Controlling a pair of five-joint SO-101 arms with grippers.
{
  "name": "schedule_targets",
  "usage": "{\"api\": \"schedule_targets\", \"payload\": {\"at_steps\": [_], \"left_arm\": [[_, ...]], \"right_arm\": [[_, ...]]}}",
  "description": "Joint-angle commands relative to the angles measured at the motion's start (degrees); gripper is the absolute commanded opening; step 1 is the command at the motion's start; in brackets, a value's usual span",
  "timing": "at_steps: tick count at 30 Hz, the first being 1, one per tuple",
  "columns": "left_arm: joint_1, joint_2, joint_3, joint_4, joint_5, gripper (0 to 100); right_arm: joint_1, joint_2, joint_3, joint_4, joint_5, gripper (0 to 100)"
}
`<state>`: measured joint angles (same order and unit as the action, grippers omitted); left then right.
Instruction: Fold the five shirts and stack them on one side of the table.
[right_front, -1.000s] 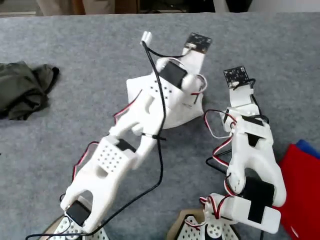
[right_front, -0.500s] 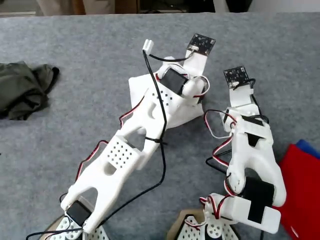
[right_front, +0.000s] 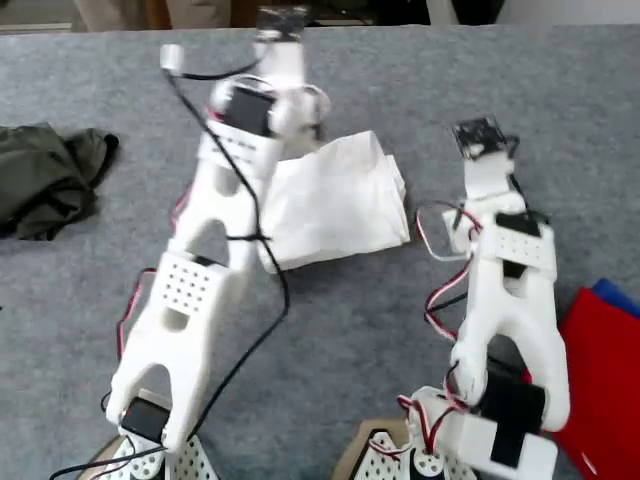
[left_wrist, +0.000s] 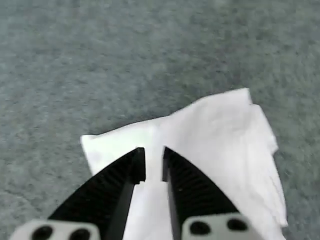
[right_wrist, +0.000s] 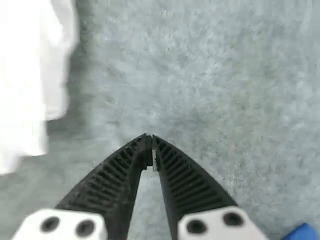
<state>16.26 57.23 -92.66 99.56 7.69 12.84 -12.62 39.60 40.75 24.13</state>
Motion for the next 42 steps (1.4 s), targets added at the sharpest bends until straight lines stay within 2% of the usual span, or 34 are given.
{"api": "schedule_targets", "payload": {"at_steps": [1,5,10,19,24,30,35,38,42], "left_arm": [[-3.25,-0.48,1.05,0.35,0.09,2],[-4.31,3.03,1.93,0.26,0.09,2],[-4.57,8.75,0.09,-0.97,0.09,2],[-4.92,17.19,0.00,-5.89,0.09,2],[-7.03,19.91,-0.53,-7.38,1.14,2],[-7.82,20.00,-0.70,-9.32,3.34,2],[-7.56,19.47,-3.43,-8.44,3.34,2],[-7.74,14.99,-3.25,-7.12,3.34,2],[-7.65,8.31,-3.25,-3.25,2.90,2]], "right_arm": [[-7.08,-4.88,-12.09,15.12,1.32,0.5],[-16.48,-4.97,-20.44,23.21,1.14,0.5],[-23.25,-2.33,-21.05,23.38,1.14,0.5],[-17.45,21.05,-20.09,10.81,1.41,0.5],[-12.09,30.11,-23.60,10.37,2.73,0.5],[-11.30,30.20,-28.62,12.84,2.99,0.5],[-13.58,25.01,-34.95,22.51,2.99,0.5],[-14.90,19.91,-39.78,26.90,2.99,0.5],[-15.43,19.21,-47.60,25.93,3.34,0.5]]}}
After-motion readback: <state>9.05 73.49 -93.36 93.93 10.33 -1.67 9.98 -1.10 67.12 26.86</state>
